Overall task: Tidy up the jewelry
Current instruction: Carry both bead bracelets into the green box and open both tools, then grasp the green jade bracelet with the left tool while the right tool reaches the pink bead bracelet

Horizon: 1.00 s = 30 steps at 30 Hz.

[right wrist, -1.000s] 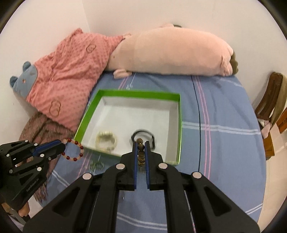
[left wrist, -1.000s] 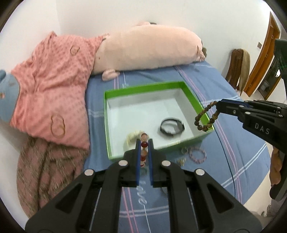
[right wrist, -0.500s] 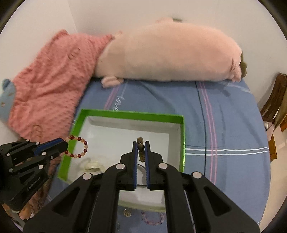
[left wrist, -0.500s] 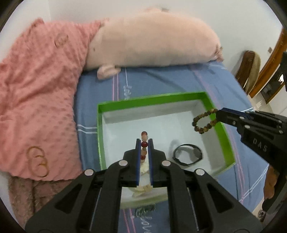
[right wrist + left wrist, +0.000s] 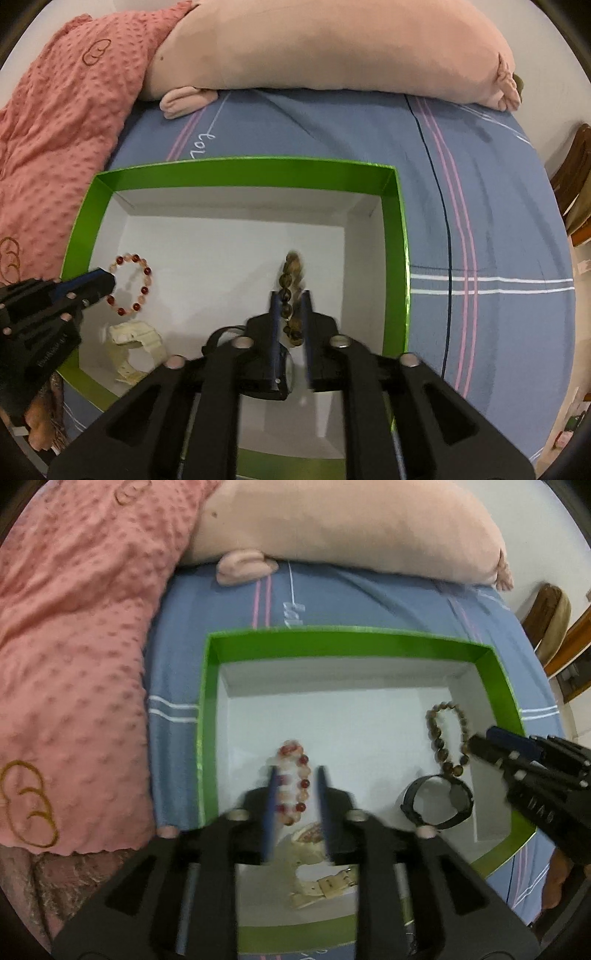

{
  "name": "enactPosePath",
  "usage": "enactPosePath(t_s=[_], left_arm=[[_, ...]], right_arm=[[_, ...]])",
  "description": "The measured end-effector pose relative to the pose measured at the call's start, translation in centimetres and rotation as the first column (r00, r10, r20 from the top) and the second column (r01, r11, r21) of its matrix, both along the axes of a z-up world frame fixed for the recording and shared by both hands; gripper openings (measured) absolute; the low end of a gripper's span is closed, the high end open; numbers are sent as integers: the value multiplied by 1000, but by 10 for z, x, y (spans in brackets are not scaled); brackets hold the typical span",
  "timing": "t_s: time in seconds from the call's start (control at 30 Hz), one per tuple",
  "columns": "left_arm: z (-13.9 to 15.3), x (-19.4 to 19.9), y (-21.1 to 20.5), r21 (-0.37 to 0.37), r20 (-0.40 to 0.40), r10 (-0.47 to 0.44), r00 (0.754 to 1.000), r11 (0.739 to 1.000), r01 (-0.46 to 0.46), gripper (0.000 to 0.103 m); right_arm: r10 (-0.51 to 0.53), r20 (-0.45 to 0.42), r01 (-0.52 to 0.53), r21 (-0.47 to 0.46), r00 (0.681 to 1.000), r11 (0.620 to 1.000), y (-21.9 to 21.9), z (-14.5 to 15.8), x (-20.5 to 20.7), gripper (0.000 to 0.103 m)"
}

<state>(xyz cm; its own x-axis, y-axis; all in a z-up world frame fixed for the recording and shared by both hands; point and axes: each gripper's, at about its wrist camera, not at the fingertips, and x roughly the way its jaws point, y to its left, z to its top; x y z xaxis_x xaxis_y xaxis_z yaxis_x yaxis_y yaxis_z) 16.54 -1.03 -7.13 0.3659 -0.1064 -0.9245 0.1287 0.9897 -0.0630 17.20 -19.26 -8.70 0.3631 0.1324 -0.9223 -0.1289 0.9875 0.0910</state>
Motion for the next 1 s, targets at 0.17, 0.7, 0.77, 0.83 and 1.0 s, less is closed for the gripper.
enactPosePath(t_s=[0.17, 0.7, 0.77, 0.83, 1.0], left_arm=[[31, -17, 6, 22, 66, 7, 998, 1000, -8, 32], [7, -146, 27, 54, 4, -51, 999, 997, 51, 30], [-5, -147, 24, 38, -27, -54, 998, 998, 55, 30], [-13, -148, 18, 62, -47, -50, 998, 997, 52, 30], [-15, -151, 8, 58, -44, -75, 996, 995, 77, 30]], right_arm=[[5, 48, -6, 13, 999, 1000, -6, 23, -16, 45], [11, -37, -10, 22, 999, 1000, -73, 19, -158, 36], [-21, -77, 23, 37, 997, 999, -79, -1, -156, 28], [-44, -100, 48, 43, 994, 998, -79, -15, -154, 23], [-18, -86, 20, 22, 996, 1000, -64, -24, -148, 23]])
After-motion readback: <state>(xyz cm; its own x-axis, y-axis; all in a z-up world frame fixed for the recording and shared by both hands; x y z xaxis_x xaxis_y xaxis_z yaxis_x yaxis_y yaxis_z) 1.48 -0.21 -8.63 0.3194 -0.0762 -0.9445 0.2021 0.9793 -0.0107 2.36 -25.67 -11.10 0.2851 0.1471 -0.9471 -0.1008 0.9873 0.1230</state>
